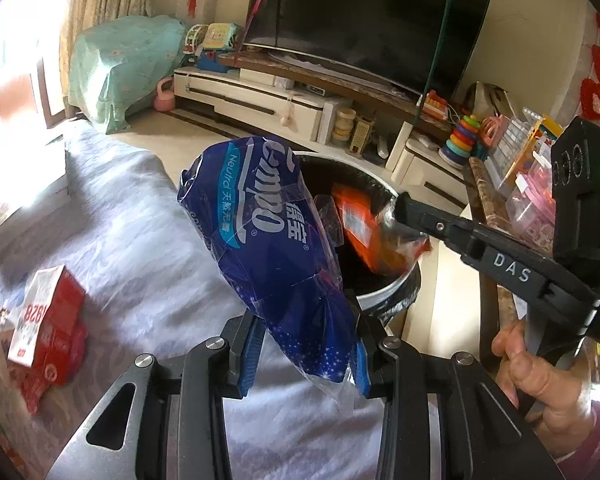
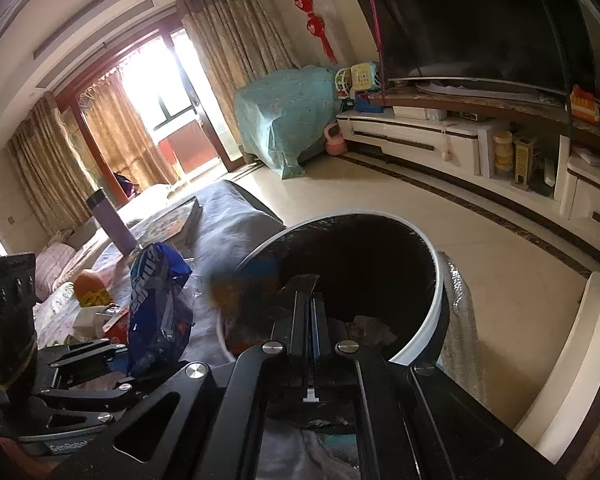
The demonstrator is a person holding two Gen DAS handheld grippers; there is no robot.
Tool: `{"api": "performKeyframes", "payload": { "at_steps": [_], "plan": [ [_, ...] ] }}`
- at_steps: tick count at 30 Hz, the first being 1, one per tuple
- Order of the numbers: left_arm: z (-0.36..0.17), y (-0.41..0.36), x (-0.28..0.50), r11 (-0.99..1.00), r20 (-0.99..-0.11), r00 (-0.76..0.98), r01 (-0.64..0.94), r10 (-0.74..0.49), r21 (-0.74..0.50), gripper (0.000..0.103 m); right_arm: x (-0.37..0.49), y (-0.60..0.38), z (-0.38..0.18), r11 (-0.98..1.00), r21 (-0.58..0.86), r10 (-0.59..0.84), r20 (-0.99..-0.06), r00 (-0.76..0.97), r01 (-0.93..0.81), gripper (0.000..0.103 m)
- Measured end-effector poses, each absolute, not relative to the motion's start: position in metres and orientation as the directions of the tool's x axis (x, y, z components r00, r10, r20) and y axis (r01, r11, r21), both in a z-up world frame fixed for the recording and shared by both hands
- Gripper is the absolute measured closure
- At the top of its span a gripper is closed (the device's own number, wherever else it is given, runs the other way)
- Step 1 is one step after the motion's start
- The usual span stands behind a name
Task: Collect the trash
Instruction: 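Move both items over the trash bin and open both tools to release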
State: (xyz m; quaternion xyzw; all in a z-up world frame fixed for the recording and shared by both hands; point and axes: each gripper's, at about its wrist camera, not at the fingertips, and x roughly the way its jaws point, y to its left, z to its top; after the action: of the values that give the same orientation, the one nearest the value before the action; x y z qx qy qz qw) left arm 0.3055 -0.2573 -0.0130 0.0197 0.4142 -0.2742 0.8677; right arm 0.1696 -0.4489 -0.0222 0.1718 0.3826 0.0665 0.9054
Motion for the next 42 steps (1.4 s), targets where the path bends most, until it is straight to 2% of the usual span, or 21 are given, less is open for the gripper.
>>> {"api": "performKeyframes", "payload": {
  "at_steps": [19,21,26,28,30,34,36,40,42],
  "plan": [
    [-0.017,-0.282,0.338,0.842,-0.761,0.466,0.503,-0.453,-0.194,0.066,0.182,-0.465,-0.031,0.933,0.358,0.233,-0.694,0.681,0.045,0.102],
    [-0.016,-0.284,0.341,0.840,-0.762,0.462,0.506,-0.454,-0.194,0.064,0.182,-0.466,-0.031,0.933,0.355,0.226,-0.697,0.680,0.054,0.097],
    [-0.014,-0.285,0.345,0.850,-0.760,0.476,0.491,-0.444,-0.189,0.050,0.181,-0.469,-0.032,0.934,0.352,0.215,-0.701,0.680,0.067,0.095],
    [-0.015,-0.286,0.345,0.852,-0.757,0.478,0.487,-0.446,-0.195,0.049,0.181,-0.470,-0.032,0.933,0.353,0.212,-0.701,0.681,0.073,0.085],
    [-0.016,-0.284,0.343,0.859,-0.757,0.485,0.474,-0.438,-0.193,0.042,0.179,-0.471,-0.030,0.928,0.366,0.219,-0.693,0.686,0.073,0.053],
    [-0.019,-0.279,0.336,0.866,-0.750,0.495,0.456,-0.437,-0.204,0.039,0.174,-0.470,-0.027,0.921,0.383,0.228,-0.681,0.696,0.073,0.043],
    [-0.020,-0.274,0.330,0.871,-0.746,0.502,0.444,-0.437,-0.212,0.039,0.171,-0.468,-0.025,0.920,0.385,0.229,-0.676,0.700,0.071,0.034],
    [-0.023,-0.261,0.314,0.882,-0.741,0.517,0.418,-0.429,-0.218,0.037,0.165,-0.460,-0.022,0.917,0.394,0.239,-0.670,0.703,0.064,0.031],
    [-0.025,-0.253,0.307,0.886,-0.740,0.520,0.405,-0.427,-0.226,0.037,0.162,-0.455,-0.021,0.916,0.396,0.243,-0.669,0.702,0.060,0.026]
  ]
}}
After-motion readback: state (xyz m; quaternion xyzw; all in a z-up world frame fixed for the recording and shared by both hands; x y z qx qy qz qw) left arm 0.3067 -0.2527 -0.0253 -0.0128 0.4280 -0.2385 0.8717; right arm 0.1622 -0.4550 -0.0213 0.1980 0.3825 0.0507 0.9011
